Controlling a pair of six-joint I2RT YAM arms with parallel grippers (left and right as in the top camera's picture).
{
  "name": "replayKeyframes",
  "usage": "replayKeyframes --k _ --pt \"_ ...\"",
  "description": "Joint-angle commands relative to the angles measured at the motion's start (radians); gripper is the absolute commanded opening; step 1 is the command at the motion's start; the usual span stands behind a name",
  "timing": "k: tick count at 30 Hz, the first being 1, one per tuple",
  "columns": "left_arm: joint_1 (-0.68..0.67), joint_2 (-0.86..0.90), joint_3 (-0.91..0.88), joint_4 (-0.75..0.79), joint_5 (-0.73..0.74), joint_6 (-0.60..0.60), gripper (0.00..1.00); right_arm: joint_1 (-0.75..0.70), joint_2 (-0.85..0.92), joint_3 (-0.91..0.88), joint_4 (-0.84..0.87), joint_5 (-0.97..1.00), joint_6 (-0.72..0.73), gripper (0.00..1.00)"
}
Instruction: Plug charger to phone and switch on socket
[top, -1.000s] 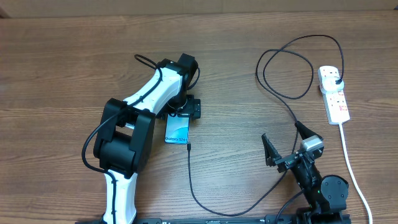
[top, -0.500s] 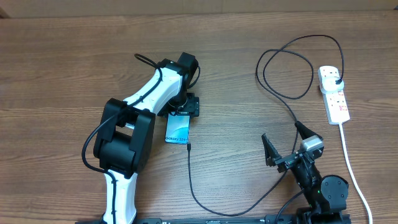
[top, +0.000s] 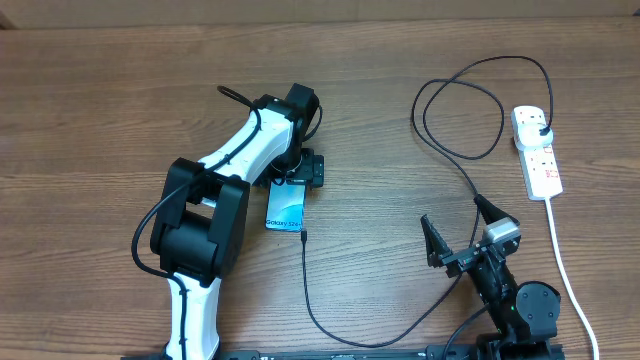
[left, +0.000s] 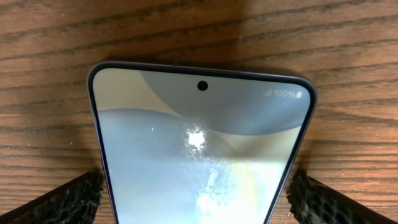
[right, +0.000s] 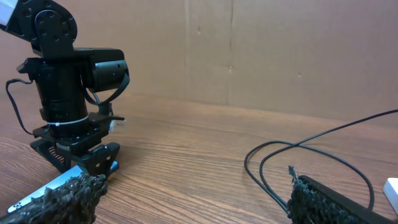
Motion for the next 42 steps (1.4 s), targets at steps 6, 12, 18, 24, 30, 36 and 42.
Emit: replayKeyframes --k 6,12,18,24,30,36,42 --pt "-0.005 0.018 -0.005 0.018 -0.013 0.019 0.88 0.002 -0.012 -0.01 0.004 0.007 -0.004 1.0" --pt "-0.005 0.018 -0.005 0.019 -0.013 0.019 0.89 0.002 -0.012 -0.01 0.004 0.006 -0.004 1.0" --pt "-0.005 0.018 -0.005 0.024 -0.013 0.018 0.89 0.002 -0.012 -0.01 0.007 0.007 -0.005 1.0" --pt "-0.005 0.018 -0.005 0.023 -0.013 0.019 0.89 0.003 -0.012 -0.01 0.007 -0.025 0.006 1.0" --pt "-0.005 0.018 -0.005 0.025 -0.013 0.018 0.89 0.003 -0.012 -0.01 0.021 -0.1 0.018 1.0" --pt "-0.005 0.018 -0.005 0.027 -0.013 0.019 0.89 0.002 -0.012 0.009 0.008 -0.096 0.182 1.0" --pt "-0.005 0.018 -0.005 0.023 -0.013 0.019 0.88 0.002 -0.004 0.134 -0.052 -0.06 0.241 1.0"
